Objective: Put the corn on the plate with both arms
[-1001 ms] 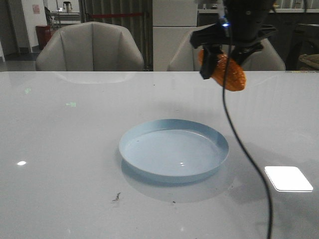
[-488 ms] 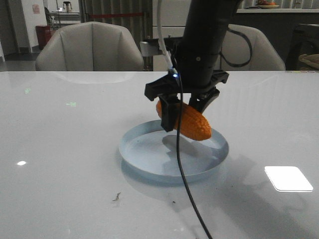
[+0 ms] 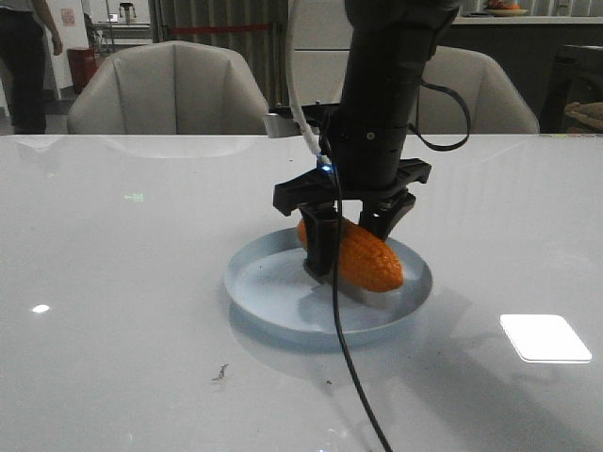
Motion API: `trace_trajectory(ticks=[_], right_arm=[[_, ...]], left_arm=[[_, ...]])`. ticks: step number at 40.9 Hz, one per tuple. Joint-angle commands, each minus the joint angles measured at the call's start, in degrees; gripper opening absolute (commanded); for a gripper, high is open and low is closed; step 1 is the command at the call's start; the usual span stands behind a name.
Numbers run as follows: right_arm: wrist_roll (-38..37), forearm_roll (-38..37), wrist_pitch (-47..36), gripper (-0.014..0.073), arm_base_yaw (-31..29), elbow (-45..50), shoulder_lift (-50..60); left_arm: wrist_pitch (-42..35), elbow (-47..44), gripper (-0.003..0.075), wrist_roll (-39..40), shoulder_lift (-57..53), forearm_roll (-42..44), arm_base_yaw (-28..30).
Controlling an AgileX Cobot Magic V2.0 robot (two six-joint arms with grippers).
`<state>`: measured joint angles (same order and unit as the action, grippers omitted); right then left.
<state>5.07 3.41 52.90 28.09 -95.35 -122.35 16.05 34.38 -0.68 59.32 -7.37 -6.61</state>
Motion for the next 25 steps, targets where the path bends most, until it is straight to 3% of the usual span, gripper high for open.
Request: trace_trajectory(ticks=[1,16,25], right_arm=[[0.72,0.58,-0.38,0.0482,-0.13,-2.91,3.69],[0.72,1.03,7.2,0.0509,-0.13,-8.2,3.69],[0.72,0.58,17.13,0.0509,-0.65,-17.74,3.84]], left_arm=[[-4.01,1.55,0.026,0.68,-1.15,-0.7,-0.08],[-4.01,1.55,0.026,0.68,-1.15,-0.7,-0.08],[-3.67,1.55,0.026,0.68,-1.15,-0.7,-0.08]])
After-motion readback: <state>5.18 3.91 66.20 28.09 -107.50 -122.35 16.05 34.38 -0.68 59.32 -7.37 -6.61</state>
